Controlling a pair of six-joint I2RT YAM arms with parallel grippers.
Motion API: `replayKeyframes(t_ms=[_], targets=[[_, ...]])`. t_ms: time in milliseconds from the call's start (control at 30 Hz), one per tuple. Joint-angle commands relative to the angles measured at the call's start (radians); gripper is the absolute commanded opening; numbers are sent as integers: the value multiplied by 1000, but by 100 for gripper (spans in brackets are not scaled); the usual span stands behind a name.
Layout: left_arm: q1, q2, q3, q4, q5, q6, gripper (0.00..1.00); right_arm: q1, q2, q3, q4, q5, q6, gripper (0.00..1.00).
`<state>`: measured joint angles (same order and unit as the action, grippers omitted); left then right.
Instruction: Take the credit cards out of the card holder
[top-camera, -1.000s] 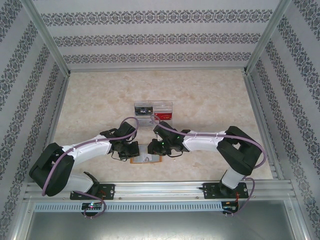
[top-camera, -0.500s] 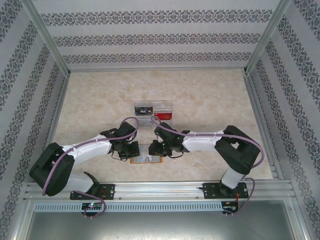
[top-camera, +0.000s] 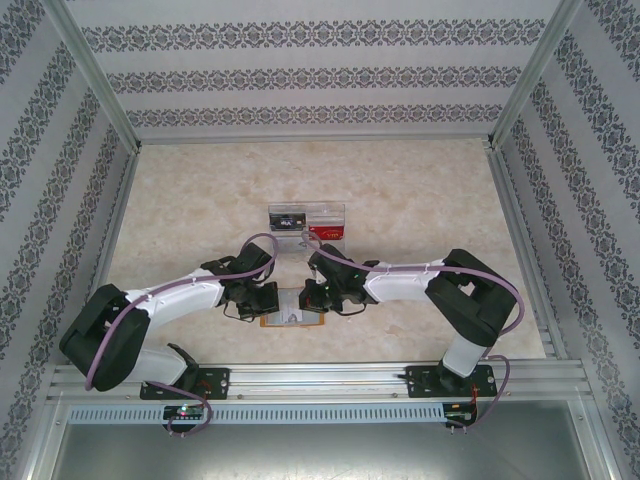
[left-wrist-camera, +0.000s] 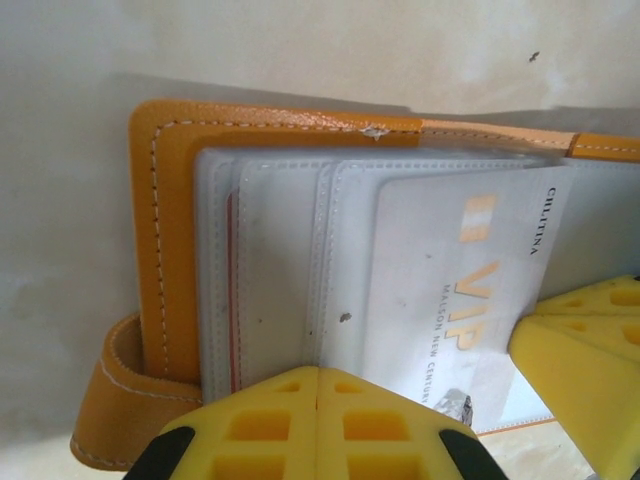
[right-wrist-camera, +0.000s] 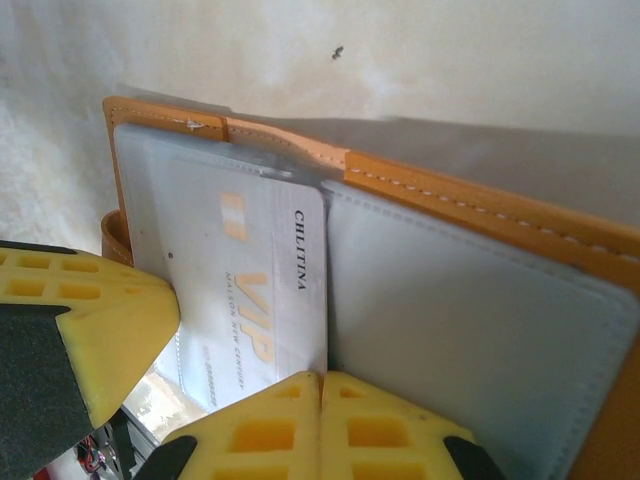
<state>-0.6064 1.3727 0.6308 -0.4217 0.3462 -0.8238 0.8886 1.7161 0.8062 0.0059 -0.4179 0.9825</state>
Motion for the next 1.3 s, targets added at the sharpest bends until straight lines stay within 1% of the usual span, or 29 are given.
replayKeyframes(t_ms=[0, 133, 367, 567, 733, 933, 1000, 1133, 1200, 1267], targets=[[9, 41, -4, -73, -60, -8, 3, -17, 1, -30, 10, 5, 11, 0], [10, 62, 5, -98, -79, -6, 0, -28, -22, -58, 8, 12, 11, 0], [13, 70, 15, -126, -101, 3, 0, -52, -87, -111, -8, 19, -9, 0], [13, 61, 21, -128, -95, 8, 0, -84, -178, -150, -54, 20, -47, 0], [14, 27, 31, -123, -85, 16, 0, -93, -279, -111, -165, 28, -141, 0], [16, -22, 62, -134, -85, 18, 3, -96, -353, 2, -363, 66, -296, 0], [16, -50, 76, -144, -101, 18, 8, -93, -370, 58, -434, 100, -368, 0], [22, -114, 103, -169, -134, 13, 27, -79, -382, 181, -572, 211, -547, 0], [25, -154, 110, -184, -160, 6, 43, -70, -374, 247, -625, 278, -663, 0], [31, -191, 115, -200, -190, -4, 63, -62, -352, 311, -675, 331, -780, 0]])
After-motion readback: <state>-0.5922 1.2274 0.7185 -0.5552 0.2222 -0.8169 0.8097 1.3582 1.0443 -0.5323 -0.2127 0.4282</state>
